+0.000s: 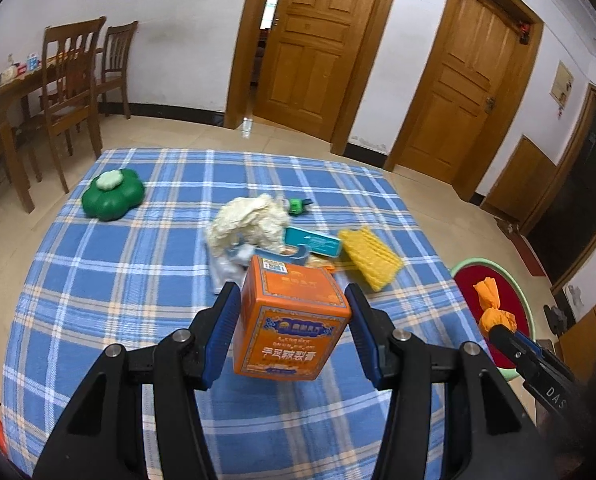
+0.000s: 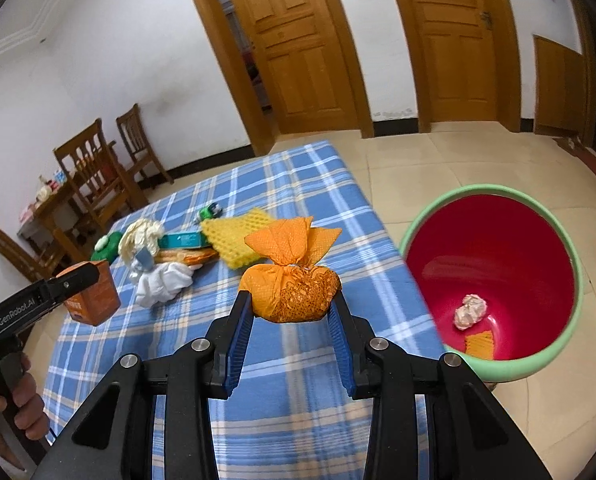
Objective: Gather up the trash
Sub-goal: 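Carry the box and orange bundle over the red bucket and open both grippers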
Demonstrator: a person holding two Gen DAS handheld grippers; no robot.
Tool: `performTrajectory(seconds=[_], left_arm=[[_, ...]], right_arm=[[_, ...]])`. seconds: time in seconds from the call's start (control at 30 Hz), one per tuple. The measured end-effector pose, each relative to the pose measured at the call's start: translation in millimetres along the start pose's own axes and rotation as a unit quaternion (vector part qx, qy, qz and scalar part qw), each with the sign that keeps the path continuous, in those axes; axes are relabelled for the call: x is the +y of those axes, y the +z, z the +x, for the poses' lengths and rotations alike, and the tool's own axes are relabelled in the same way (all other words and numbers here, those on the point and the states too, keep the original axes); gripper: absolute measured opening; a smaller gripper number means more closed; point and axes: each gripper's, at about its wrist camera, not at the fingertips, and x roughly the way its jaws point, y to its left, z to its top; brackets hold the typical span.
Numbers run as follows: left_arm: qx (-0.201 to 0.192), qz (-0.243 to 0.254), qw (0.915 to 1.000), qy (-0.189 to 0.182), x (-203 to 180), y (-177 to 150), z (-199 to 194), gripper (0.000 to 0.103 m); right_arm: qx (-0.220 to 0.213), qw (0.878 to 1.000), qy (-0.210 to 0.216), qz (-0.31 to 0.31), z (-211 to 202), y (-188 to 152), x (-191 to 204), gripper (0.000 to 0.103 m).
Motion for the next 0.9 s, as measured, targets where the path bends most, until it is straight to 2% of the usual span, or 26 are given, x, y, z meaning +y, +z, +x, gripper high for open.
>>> performTrajectory(seconds=[0.43,0.9], left_arm=[[0.019,0.067,0.9963,-0.05,-63,4,19,0.054],[0.048,0.129,0.9855,-0.098,-132,3,52,0.054]], right_arm=[[-0.013,0.997,-0.052,0.064,-11,0,-55,0.038],[-0.006,0.986,-0.101,0.132,-11,-8,-117,0.042]])
